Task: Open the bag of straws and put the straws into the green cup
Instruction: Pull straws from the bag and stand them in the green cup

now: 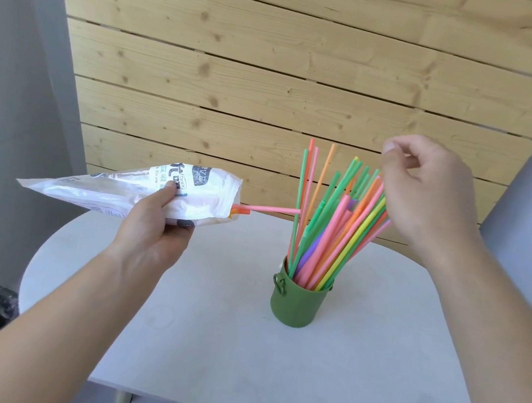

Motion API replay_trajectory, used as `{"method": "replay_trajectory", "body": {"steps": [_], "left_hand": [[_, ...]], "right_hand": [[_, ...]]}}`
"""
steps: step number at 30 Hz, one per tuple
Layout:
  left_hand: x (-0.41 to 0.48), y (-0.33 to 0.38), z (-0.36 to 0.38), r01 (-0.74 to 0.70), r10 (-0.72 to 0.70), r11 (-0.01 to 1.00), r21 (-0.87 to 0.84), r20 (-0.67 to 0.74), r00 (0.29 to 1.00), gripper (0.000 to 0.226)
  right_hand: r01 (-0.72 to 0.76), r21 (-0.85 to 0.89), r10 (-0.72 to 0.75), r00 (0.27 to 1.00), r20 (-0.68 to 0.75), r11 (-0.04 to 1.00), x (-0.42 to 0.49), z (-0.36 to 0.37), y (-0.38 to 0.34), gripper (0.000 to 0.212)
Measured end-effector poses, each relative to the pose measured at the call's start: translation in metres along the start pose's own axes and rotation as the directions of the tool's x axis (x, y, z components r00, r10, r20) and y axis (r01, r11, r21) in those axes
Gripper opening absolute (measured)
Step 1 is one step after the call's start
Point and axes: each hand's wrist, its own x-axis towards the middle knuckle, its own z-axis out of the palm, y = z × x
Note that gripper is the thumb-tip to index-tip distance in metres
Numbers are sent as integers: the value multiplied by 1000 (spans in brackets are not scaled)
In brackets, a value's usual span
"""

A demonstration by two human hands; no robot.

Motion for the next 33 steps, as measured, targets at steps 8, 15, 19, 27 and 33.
{"method": "replay_trajectory", "body": {"steps": [8, 15, 19, 27, 33], "left_hand": [[-7, 5, 1, -7, 7, 1000, 3, 14, 1000, 7], [-19, 13, 6, -16, 17, 1000, -23, 56, 998, 7], [-21, 16, 6, -48, 47, 999, 3, 141, 989, 11], [-33, 16, 19, -160, 104, 976, 146, 333, 937, 38], [-46, 16, 25, -373, 112, 850, 372, 565, 817, 34]], "right_hand": [[-310, 546, 107, 922, 372, 778, -28, -6, -41, 57], [-402, 360, 213, 861, 461, 842, -57, 37, -34, 59], [-342, 347, 204, 903, 377, 873, -65, 49, -33, 41], [-782, 388, 408, 598, 690, 489, -87, 70, -49, 67], [-895, 414, 387, 445, 808, 165, -100, 76, -55, 71]]}}
